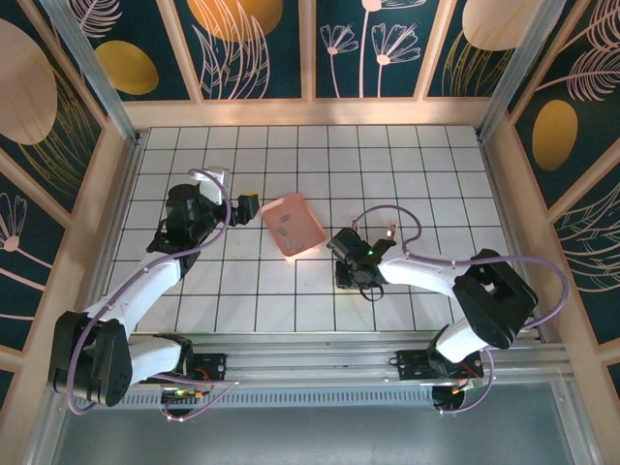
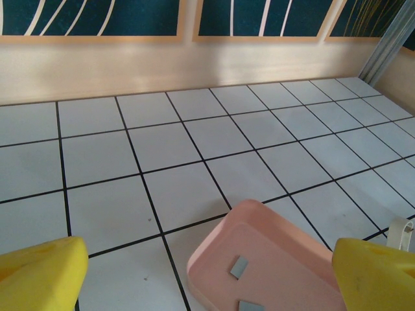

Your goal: Load the staples into the stapler

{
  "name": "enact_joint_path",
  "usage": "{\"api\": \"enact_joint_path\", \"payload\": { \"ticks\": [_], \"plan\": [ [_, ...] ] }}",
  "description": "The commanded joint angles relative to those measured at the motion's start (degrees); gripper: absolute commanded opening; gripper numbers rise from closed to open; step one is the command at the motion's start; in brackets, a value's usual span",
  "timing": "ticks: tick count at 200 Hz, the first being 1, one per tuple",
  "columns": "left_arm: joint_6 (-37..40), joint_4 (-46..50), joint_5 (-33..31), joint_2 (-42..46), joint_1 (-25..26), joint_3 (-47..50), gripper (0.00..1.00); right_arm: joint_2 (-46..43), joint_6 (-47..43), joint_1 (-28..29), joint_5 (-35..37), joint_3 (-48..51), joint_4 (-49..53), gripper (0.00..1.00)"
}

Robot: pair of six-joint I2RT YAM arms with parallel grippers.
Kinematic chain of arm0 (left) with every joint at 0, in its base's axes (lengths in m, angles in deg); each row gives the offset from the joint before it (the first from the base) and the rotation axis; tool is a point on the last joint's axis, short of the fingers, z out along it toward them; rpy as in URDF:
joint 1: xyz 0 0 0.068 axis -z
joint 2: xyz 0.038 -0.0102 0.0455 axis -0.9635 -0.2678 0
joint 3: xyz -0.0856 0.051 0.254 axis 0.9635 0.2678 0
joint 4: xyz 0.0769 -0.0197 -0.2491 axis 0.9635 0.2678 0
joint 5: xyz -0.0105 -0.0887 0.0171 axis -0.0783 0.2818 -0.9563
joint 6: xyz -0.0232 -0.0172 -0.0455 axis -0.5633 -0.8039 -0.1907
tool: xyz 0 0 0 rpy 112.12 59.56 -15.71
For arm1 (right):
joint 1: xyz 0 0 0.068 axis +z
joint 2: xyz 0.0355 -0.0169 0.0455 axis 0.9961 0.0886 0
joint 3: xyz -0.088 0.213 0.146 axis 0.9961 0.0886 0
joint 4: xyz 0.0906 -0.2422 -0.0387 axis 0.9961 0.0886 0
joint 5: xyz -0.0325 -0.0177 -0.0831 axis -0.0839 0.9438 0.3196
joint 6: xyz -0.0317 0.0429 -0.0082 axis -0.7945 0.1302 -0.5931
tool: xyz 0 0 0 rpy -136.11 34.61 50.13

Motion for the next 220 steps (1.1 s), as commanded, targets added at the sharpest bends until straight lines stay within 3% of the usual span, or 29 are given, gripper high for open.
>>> {"api": "enact_joint_path", "payload": {
  "ticks": [1,68,142,220],
  "plan": [
    [0.12,-1.12,-0.45,0.77,0.27,0.20,0.96,1.23,-0.75,0.38,2.95,-1.85,3.03,0.31],
    [0.29,-1.02,-0.53,0.94,0.24,0.20,0.96,3.09,-0.90,0.38,2.68,-1.60,2.27,0.25],
    [0.30,-1.10,-0.46,0.87,0.26,0.20,0.96,3.40,-1.00,0.47,4.22,-1.98,3.62,0.11],
    [0.30,-1.12,-0.53,1.30,0.25,0.20,0.96,4.43,-0.42,-0.31,16.17,-8.87,21.88,0.11]
  ]
}}
